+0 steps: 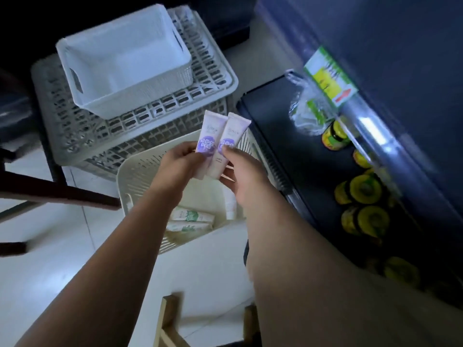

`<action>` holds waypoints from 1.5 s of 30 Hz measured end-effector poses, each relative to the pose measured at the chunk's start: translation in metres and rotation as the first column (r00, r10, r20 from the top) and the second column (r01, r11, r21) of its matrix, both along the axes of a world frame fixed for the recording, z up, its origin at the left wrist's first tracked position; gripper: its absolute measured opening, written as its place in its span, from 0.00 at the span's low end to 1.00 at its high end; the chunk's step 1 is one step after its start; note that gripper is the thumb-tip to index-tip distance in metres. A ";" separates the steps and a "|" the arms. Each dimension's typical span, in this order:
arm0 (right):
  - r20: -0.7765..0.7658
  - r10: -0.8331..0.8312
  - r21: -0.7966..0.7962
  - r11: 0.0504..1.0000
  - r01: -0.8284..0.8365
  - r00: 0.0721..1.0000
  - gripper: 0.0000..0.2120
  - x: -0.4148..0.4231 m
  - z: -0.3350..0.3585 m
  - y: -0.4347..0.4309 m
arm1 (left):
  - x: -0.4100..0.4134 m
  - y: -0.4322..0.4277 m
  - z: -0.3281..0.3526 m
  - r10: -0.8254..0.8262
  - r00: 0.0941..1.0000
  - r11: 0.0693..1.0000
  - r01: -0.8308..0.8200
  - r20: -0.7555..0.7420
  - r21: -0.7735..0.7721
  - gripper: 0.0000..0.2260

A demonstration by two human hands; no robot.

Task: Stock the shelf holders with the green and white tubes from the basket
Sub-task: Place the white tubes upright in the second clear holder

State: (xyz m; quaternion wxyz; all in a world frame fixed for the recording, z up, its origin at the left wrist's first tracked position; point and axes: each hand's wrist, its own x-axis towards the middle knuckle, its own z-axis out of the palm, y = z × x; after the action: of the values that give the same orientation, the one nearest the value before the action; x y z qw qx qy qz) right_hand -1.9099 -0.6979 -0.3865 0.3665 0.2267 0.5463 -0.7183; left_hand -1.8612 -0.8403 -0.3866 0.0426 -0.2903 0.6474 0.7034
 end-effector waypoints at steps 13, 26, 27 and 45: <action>-0.712 -0.207 0.171 0.875 0.452 0.671 0.09 0.022 0.185 0.117 | -0.020 0.118 0.186 -0.273 0.867 0.950 0.312 -0.417 0.027 0.11; -0.857 -0.423 -0.052 0.640 0.767 0.295 0.05 0.112 0.285 0.293 | 0.012 0.309 0.281 -0.512 0.618 0.771 0.636 -0.596 -0.002 0.10; -0.858 -0.426 -0.051 0.624 0.780 0.285 0.05 0.118 0.286 0.305 | 0.016 0.321 0.284 -0.520 0.609 0.763 0.647 -0.599 -0.005 0.10; -0.832 -0.543 -0.134 0.393 0.910 0.112 0.12 0.118 0.258 0.394 | -0.052 0.441 0.312 -0.510 0.489 0.806 0.560 -0.708 -0.194 0.15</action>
State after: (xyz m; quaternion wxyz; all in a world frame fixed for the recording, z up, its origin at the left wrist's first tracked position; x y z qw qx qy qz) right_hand -1.7914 -0.3038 -0.1282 -0.3869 0.2081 0.5859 -0.6810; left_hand -1.9127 -0.3994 -0.0748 0.0056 0.2328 0.6433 0.7293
